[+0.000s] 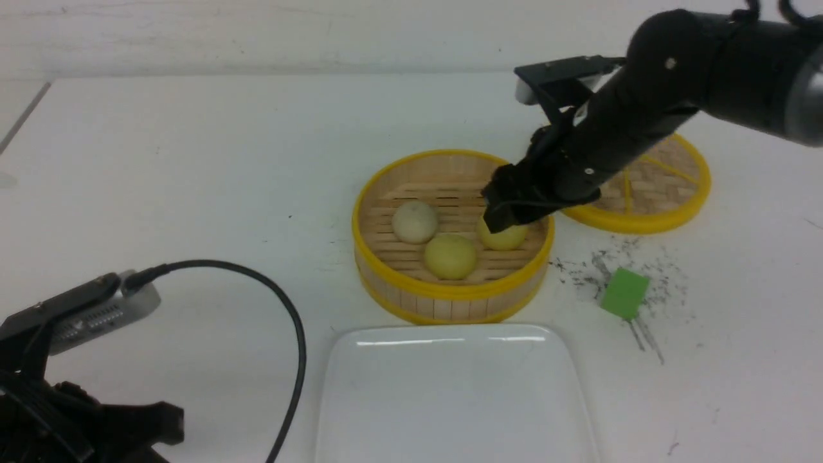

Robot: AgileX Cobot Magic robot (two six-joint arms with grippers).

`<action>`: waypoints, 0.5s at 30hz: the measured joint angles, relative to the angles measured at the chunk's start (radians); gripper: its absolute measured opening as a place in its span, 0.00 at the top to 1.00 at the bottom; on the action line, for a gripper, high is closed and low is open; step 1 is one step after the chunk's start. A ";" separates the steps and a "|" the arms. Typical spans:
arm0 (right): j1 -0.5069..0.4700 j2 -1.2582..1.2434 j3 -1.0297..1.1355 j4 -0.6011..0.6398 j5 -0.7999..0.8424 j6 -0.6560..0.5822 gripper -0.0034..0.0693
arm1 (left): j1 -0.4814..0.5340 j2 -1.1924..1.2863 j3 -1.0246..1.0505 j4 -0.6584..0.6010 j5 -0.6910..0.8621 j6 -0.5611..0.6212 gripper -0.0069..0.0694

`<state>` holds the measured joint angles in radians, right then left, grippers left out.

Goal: Put the steamed buns into the plate on the white tablecloth.
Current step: 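Reach toward a bun in the bamboo steamer with the right gripper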

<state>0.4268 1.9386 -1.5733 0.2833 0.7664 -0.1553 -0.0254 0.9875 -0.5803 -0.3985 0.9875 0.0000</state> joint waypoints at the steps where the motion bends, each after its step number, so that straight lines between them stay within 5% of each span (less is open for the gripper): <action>1: 0.000 0.030 -0.022 -0.021 -0.004 0.000 0.25 | 0.000 0.000 0.000 0.000 0.000 0.000 0.88; 9: 0.000 0.152 -0.087 -0.092 -0.010 0.000 0.23 | 0.000 0.000 0.000 0.015 0.000 0.000 0.86; 13: 0.000 0.153 -0.089 -0.096 -0.010 0.000 0.40 | 0.000 0.000 0.000 0.052 -0.001 0.000 0.86; 15: -0.001 0.153 -0.089 -0.095 -0.001 -0.001 0.59 | 0.000 0.000 0.000 0.068 0.000 0.000 0.85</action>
<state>0.4260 2.0916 -1.6622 0.1886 0.7655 -0.1558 -0.0254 0.9875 -0.5803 -0.3308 0.9876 0.0000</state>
